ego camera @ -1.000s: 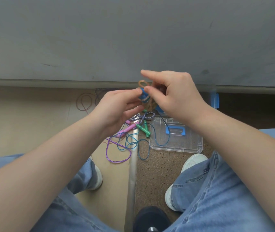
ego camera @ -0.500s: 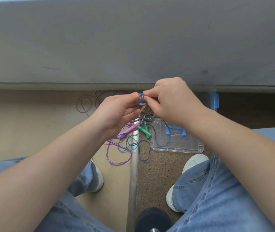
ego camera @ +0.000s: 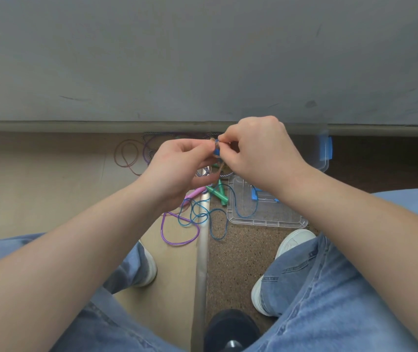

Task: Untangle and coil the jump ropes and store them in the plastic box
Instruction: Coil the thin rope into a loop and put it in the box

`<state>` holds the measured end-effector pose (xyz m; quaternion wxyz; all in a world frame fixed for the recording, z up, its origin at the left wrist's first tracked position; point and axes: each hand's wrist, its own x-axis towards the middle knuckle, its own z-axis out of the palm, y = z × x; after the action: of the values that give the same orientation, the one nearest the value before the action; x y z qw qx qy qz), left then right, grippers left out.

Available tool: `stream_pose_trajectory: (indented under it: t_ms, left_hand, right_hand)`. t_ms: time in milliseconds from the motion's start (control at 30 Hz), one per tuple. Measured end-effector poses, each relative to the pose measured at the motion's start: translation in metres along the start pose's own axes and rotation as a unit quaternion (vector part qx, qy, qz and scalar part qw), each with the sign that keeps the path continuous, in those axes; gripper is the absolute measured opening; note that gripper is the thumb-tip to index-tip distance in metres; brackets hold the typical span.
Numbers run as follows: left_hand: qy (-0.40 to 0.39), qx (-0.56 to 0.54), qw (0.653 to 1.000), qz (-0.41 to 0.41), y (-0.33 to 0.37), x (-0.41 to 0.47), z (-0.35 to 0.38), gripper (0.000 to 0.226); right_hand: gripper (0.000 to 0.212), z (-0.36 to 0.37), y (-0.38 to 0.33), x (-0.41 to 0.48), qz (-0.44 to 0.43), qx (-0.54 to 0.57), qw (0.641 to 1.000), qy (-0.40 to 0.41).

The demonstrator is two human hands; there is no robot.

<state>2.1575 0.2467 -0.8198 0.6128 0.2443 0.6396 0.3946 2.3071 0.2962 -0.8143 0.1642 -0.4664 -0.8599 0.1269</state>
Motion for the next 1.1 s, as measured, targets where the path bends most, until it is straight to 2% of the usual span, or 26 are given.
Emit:
stream_pose_trajectory:
  t_ms: [133, 233, 300, 367, 433, 500, 733, 833, 933, 967, 1033, 1100]
  left_hand:
    - [0.014, -0.021, 1.000, -0.016, -0.001, -0.001, -0.001, 0.020]
    - [0.006, -0.033, 0.999, -0.023, -0.001, -0.002, -0.004, 0.015]
    - [-0.001, -0.019, 1.000, -0.003, -0.002, -0.002, -0.007, 0.020]
    - [-0.017, 0.002, 0.999, 0.030, -0.002, -0.003, -0.008, 0.021]
    - [-0.032, 0.015, 0.998, 0.059, -0.002, -0.003, -0.008, 0.018]
    - [-0.028, 0.020, 0.997, 0.073, -0.002, -0.001, -0.009, 0.018]
    - [-0.029, 0.032, 0.998, 0.052, -0.007, -0.002, -0.011, 0.010]
    - [-0.018, 0.090, 0.994, 0.063, -0.010, 0.000, -0.010, 0.009]
    - [0.014, 0.134, 0.987, 0.090, -0.008, -0.001, -0.004, 0.013]
    - [0.014, 0.142, 0.985, 0.101, -0.007, -0.002, -0.003, 0.013]
    - [0.017, 0.192, 0.972, 0.133, -0.006, -0.004, -0.003, 0.014]
    - [0.027, 0.275, 0.947, 0.166, -0.006, -0.006, -0.006, 0.021]
  right_hand:
    - [0.027, 0.005, 0.006, 0.000, -0.085, -0.011, 0.996, -0.018]
    - [0.026, 0.008, 0.008, 0.003, -0.095, -0.010, 0.993, -0.072]
    - [0.026, 0.003, 0.011, 0.005, -0.075, 0.015, 0.993, -0.092]
    - [0.019, -0.004, 0.014, 0.008, -0.012, 0.085, 0.993, -0.085]
    - [0.013, -0.010, 0.017, 0.011, 0.084, 0.199, 0.973, -0.075]
    - [0.008, -0.008, 0.019, 0.012, 0.134, 0.267, 0.950, -0.087]
    - [0.007, -0.011, 0.020, 0.008, 0.145, 0.335, 0.918, -0.157]
    - [0.005, -0.007, 0.019, 0.008, 0.139, 0.349, 0.913, -0.160]
    - [0.028, -0.002, 0.016, 0.008, 0.102, 0.282, 0.940, -0.160]
    - [0.037, -0.002, 0.013, 0.008, 0.090, 0.298, 0.933, -0.182]
    - [0.038, -0.003, 0.008, 0.005, 0.086, 0.394, 0.887, -0.223]
    - [0.034, -0.004, 0.005, 0.002, 0.090, 0.431, 0.874, -0.205]
